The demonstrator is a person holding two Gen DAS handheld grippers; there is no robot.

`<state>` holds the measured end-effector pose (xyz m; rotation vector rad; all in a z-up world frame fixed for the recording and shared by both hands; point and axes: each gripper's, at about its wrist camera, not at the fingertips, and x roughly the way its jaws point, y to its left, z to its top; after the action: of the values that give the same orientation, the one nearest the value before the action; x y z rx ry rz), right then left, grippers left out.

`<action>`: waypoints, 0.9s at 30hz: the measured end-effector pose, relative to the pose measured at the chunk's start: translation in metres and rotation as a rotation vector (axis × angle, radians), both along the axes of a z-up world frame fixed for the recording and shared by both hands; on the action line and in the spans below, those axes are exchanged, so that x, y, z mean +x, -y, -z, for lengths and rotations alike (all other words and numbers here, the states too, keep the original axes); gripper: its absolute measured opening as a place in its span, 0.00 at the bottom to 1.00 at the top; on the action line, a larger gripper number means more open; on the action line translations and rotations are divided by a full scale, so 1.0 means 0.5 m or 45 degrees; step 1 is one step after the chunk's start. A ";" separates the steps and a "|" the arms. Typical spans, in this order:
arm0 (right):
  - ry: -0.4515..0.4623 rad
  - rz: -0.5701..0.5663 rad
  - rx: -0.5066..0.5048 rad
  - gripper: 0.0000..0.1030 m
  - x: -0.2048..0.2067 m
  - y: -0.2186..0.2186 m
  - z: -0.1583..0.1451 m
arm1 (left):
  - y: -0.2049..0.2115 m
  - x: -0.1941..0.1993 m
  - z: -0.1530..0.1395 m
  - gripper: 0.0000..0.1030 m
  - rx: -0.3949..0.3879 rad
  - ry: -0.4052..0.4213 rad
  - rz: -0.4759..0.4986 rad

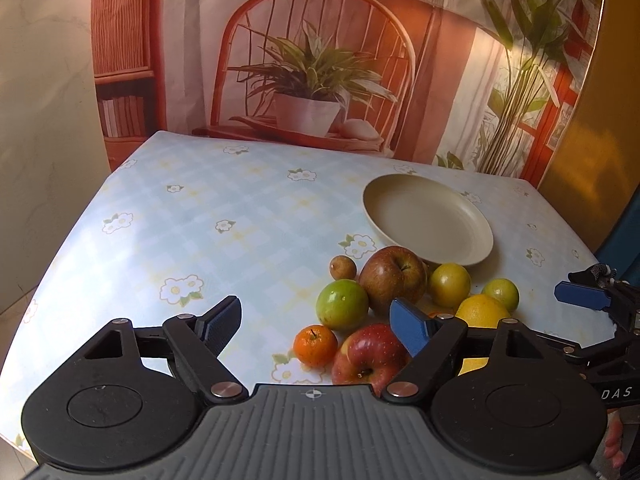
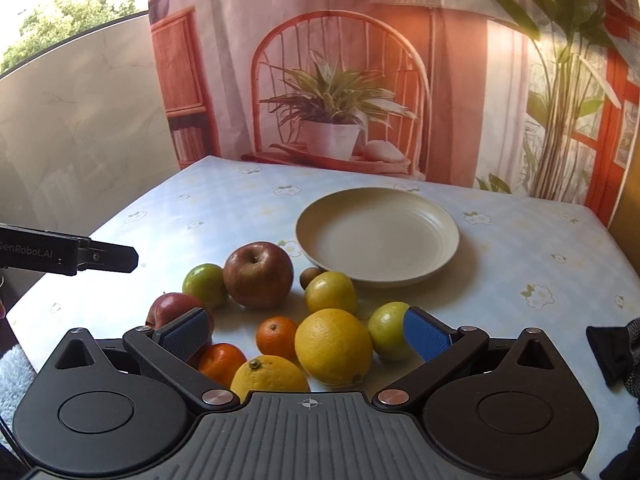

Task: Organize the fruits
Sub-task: 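Move both tools forward toward the fruit pile beside the cream plate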

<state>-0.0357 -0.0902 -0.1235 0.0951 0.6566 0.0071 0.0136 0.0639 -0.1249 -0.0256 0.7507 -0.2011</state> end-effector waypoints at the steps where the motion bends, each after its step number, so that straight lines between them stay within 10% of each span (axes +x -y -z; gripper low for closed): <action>1: -0.004 -0.027 -0.004 1.00 0.006 -0.007 -0.002 | -0.007 -0.001 -0.002 0.80 0.012 0.000 -0.004; 27: -0.226 -0.586 -0.450 0.78 0.117 -0.241 0.080 | -0.086 0.009 0.063 0.58 -0.135 -0.038 0.179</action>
<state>0.0230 0.0304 -0.1633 -0.4015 0.8361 0.3281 0.0182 0.1071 -0.1566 -0.0765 0.7716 -0.3750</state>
